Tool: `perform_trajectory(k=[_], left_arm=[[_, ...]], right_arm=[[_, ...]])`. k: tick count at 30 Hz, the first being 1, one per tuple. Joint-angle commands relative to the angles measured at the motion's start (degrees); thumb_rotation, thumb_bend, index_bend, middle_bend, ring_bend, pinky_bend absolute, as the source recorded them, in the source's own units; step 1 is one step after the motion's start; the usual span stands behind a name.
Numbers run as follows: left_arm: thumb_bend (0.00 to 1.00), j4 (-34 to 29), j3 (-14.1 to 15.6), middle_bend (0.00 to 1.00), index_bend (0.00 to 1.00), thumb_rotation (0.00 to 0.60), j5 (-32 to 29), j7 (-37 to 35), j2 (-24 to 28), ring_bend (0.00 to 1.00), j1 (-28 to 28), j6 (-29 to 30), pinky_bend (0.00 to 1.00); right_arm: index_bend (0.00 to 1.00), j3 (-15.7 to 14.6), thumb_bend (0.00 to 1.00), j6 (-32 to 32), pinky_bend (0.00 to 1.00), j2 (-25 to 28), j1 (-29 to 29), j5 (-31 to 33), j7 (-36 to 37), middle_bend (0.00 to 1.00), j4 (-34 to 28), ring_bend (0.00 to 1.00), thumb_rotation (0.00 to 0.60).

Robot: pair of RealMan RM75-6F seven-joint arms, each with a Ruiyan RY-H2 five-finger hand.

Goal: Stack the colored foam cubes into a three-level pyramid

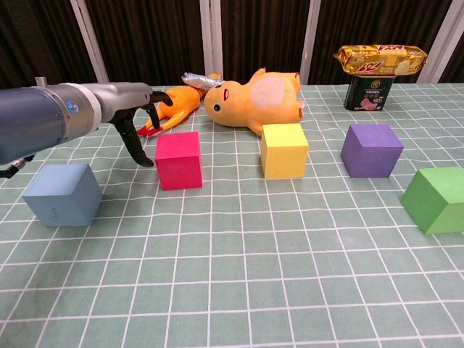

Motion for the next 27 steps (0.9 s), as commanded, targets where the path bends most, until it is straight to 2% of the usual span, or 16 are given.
perform_trajectory(k=[1,17,27], left_arm=[[0.25,0.95,0.31,0.23,0.01,0.6,-0.14,-0.59,-0.78,0.01,-0.72,-0.34,0.05],[0.41,4.5,1.48,0.27,0.04,0.6,-1.28,-1.87,-3.32,0.01,-3.76,-0.8,0.05],[0.42,5.12,1.66,0.28,0.05,0.6,0.57,-3.97,-3.53,0.02,-4.41,-1.0,0.05]], right_arm=[[0.0,0.0,0.29,-0.03,0.0,0.03,-0.02,0.05,0.11,0.0,-0.11,0.0,0.6],[0.0,0.05,0.29,-0.46,0.0,0.18,0.01,0.6,0.62,0.0,-0.57,0.0,0.6],[0.0,0.11,0.29,-0.55,0.0,0.17,0.03,0.85,0.57,0.0,-0.7,0.0,0.6]])
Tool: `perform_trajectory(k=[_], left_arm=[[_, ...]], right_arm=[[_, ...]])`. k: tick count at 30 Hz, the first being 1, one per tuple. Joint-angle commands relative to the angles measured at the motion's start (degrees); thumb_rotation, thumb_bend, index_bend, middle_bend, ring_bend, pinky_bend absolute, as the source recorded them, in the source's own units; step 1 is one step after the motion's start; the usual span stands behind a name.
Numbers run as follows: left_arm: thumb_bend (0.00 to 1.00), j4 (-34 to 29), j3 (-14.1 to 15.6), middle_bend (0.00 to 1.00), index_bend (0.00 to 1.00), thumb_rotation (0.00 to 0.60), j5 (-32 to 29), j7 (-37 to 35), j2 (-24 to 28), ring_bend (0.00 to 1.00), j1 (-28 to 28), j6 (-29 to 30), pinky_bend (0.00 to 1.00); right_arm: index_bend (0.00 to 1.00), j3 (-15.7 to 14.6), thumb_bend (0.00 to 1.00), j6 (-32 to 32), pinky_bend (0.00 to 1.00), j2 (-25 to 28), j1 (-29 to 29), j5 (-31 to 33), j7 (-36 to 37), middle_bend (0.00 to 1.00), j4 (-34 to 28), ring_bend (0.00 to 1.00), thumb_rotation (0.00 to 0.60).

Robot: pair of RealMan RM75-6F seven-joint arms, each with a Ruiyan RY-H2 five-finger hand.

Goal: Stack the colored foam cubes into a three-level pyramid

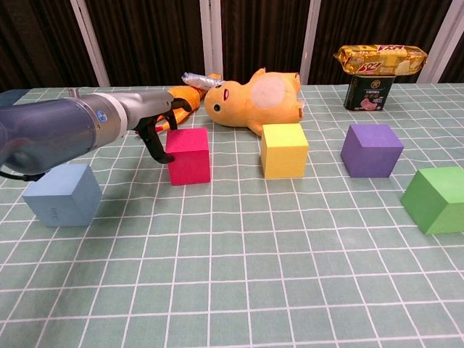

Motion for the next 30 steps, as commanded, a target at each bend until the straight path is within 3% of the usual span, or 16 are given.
perform_trajectory(k=[1,30], left_arm=[[0.42,0.16,-0.22,0.28,0.05,0.6,0.64,-0.58,0.01,0.02,-0.45,-0.32,0.05],[0.42,11.42,-1.11,0.29,0.05,0.6,3.63,-6.31,-5.42,0.02,-6.63,-8.21,0.05]], right_arm=[[0.0,-0.01,0.29,-0.02,0.0,-0.01,0.01,0.02,-0.03,0.0,-0.03,0.0,0.6],[0.0,0.61,0.29,-0.82,0.0,-0.02,0.16,1.77,0.62,0.0,-0.3,0.0,0.6]])
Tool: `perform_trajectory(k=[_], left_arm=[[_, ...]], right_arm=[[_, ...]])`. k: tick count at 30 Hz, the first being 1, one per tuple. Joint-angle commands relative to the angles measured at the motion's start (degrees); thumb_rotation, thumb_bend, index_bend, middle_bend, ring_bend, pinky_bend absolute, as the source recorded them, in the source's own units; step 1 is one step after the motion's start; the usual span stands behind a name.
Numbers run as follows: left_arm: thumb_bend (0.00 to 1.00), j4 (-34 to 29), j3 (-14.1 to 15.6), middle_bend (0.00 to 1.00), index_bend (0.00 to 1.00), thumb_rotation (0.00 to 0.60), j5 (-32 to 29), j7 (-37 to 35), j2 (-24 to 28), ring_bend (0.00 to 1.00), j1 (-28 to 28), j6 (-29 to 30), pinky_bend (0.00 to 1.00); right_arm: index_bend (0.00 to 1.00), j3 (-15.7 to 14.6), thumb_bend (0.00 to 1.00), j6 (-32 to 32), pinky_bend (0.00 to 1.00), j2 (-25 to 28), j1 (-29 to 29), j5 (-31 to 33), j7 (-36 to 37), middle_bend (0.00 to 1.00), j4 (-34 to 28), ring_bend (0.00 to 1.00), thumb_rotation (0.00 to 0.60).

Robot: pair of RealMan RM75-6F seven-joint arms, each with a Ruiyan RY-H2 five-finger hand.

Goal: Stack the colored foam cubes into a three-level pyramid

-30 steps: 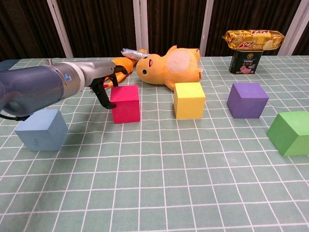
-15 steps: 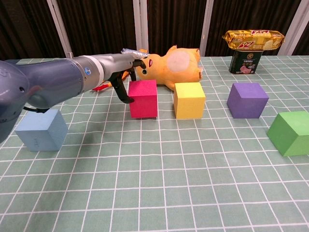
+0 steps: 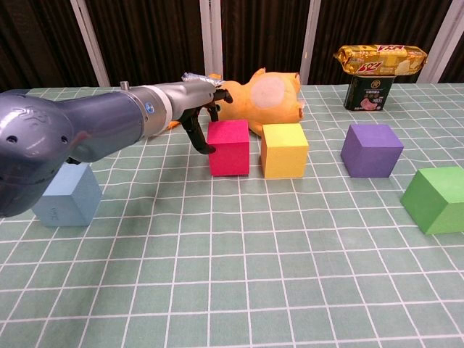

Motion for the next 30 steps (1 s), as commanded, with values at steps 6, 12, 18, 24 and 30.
perform_trajectory(k=[6,12,18,24,30], left_arm=[[0.42,1.17,0.39,0.29,0.05,0.6,-0.79,-0.28,-0.83,0.02,-0.53,-0.43,0.05],[0.42,1.35,0.6,0.29,0.05,0.6,-0.75,-0.73,-1.21,0.02,-0.68,-0.36,0.05],[0.42,1.62,0.55,0.29,0.05,0.6,-0.52,-1.16,-1.46,0.02,-0.93,-0.32,0.05],[0.42,1.74,0.43,0.29,0.05,0.6,-0.58,-1.51,-1.77,0.02,-1.18,-0.38,0.05],[0.42,1.82,0.26,0.29,0.05,0.6,-0.32,-1.8,-2.18,0.02,-1.47,-0.08,0.05]], right_arm=[[0.0,0.06,0.29,-0.12,0.0,0.05,0.0,0.28,0.01,0.0,-0.14,0.0,0.6],[0.0,0.09,0.29,-0.16,0.0,0.0,0.04,0.37,-0.06,0.0,-0.16,0.0,0.6],[0.0,0.09,0.29,-0.13,0.0,-0.02,0.03,0.4,-0.11,0.0,-0.22,0.0,0.6],[0.0,0.12,0.29,-0.28,0.0,-0.01,0.07,0.58,-0.15,0.0,-0.29,0.0,0.6],[0.0,0.09,0.29,-0.33,0.0,0.01,0.08,0.61,-0.14,0.0,-0.37,0.0,0.6]])
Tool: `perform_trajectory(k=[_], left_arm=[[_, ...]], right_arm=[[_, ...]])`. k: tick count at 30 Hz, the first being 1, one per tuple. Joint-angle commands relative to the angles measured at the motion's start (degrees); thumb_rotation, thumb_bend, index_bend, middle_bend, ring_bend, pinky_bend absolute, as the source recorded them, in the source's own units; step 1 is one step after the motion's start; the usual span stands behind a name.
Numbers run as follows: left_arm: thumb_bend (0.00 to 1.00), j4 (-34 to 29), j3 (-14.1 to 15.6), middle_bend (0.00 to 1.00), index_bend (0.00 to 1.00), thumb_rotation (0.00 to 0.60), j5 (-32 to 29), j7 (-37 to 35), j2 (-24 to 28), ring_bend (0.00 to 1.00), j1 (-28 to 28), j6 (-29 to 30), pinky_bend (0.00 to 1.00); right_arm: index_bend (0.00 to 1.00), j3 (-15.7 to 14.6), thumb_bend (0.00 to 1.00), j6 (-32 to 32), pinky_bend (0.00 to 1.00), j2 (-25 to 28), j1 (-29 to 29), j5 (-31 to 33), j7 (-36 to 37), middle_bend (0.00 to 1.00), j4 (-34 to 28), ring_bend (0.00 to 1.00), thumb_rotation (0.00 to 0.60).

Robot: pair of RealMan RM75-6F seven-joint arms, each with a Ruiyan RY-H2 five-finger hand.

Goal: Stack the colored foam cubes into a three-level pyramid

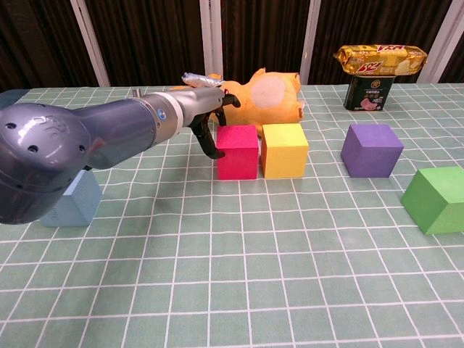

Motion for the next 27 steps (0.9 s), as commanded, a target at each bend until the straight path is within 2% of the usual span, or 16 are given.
perform_trajectory(k=[1,27], left_arm=[[0.42,0.0,-0.04,0.29,0.05,0.6,0.04,-0.09,-0.1,0.02,-0.06,0.04,0.05],[0.42,2.52,-0.5,0.29,0.05,0.6,-0.65,-0.28,-1.77,0.02,-1.11,-0.5,0.05]], right_arm=[[0.0,0.0,0.29,-0.01,0.0,0.0,0.01,0.0,-0.01,0.0,-0.02,0.0,0.6],[0.0,0.1,0.29,-0.35,0.0,0.11,0.08,0.52,0.07,0.0,-0.17,0.0,0.6]])
